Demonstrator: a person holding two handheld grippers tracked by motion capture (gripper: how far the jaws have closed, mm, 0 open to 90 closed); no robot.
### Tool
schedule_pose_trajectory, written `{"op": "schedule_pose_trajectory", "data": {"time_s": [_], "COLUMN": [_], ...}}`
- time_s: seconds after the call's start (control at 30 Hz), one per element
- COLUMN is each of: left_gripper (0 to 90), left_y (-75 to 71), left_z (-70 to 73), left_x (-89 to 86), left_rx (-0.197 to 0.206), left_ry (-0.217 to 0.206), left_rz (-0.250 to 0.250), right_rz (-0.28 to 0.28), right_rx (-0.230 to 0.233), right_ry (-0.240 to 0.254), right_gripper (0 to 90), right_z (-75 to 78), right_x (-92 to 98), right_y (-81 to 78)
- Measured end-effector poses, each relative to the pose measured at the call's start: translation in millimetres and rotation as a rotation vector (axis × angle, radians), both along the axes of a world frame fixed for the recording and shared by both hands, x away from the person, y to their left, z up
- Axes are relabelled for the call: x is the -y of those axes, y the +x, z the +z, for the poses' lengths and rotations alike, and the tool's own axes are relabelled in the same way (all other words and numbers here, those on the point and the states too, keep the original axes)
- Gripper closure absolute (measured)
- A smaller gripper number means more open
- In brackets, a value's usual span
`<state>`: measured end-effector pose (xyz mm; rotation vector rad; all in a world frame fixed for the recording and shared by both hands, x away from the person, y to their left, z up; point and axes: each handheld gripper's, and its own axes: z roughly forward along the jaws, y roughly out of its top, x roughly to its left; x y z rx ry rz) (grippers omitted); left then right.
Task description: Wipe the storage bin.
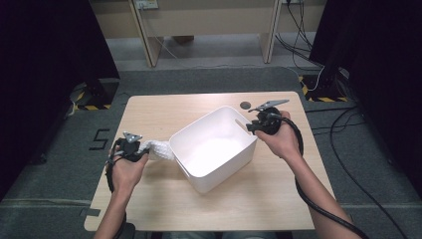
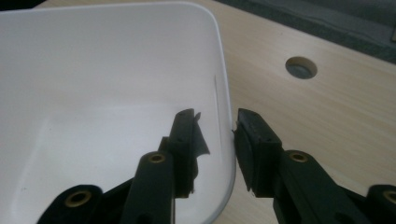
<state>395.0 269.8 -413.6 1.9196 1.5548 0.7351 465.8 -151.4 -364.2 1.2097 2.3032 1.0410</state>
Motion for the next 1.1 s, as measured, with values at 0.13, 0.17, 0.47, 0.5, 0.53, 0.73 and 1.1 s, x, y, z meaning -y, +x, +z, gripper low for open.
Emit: {"op": "schedule_pose_trajectory", "data": {"time_s": [0.13, 0.17, 0.47, 0.5, 0.53, 0.73, 1.1], "left_gripper": [76.5, 76.5, 76.6, 76.6, 76.6, 76.9, 76.9], "left_y": [8.1, 9.2, 3.0, 1.9, 0.8, -10.0, -31.6], "left_z": [6.0, 6.9, -1.5, -3.4, -5.3, -7.3, -8.6], "left_x": [-6.5, -7.3, 20.1, 24.3, 27.7, 42.6, 58.0], "left_rx": [0.014, 0.02, 0.047, 0.04, 0.041, 0.04, 0.048], "left_ry": [0.002, -0.003, -0.058, -0.066, -0.085, -0.105, -0.111], "left_rz": [0.049, 0.053, -0.07, -0.095, -0.125, -0.242, -0.337], "right_rz": [-0.057, -0.076, -0.032, -0.03, -0.032, -0.055, -0.122], "right_rx": [-0.004, -0.024, -0.185, -0.178, -0.175, -0.122, -0.067], "right_ry": [0.021, 0.014, -0.04, -0.035, -0.027, -0.043, 0.005], "right_gripper": [70.6, 73.5, 79.9, 79.9, 79.9, 80.4, 77.8], "right_z": [17.1, 18.5, -15.7, -18.2, -19.8, -23.5, -26.3], "right_x": [16.9, 21.9, 14.8, 12.5, 9.8, 0.2, -21.5], "right_y": [-28.8, -35.2, -57.3, -55.4, -53.5, -34.3, -1.1]}}
